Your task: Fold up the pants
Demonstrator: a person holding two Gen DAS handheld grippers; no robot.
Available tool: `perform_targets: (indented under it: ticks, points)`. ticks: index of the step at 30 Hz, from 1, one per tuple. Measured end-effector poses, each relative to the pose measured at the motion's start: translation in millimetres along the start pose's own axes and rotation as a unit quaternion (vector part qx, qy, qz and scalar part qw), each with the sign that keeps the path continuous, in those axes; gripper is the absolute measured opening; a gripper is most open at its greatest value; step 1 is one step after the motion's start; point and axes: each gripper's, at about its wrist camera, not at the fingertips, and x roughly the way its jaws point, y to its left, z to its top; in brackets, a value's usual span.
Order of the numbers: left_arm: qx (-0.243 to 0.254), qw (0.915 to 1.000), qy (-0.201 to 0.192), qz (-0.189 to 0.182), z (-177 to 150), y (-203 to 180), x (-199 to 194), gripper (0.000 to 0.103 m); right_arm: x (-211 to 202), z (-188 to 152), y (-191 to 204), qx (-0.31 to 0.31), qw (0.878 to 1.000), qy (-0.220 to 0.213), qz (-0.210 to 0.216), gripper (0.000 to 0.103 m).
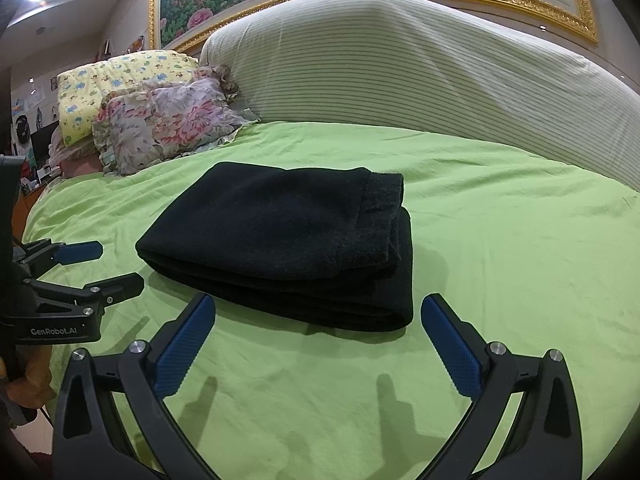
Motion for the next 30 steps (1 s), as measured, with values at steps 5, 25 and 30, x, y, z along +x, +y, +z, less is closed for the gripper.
perform_targets:
  ticks: [5, 25, 30]
  points:
    - [-0.006, 1.0000, -0.002, 0.003, 0, 1, 2, 0.087, -1, -1, -1, 0.002, 1.000, -0.002, 0.002, 0.103]
    - [-0.001, 1.0000, 0.007, -0.004, 0, -2, 10, 0.088, -1, -1, 0, 0.003, 1.000, -0.002, 0.002, 0.103]
    - [-0.002, 1.0000, 0.008, -0.004, 0, -2, 11, 0.087, -2, -1, 2, 0.002, 1.000, -0.001, 0.001, 0.103]
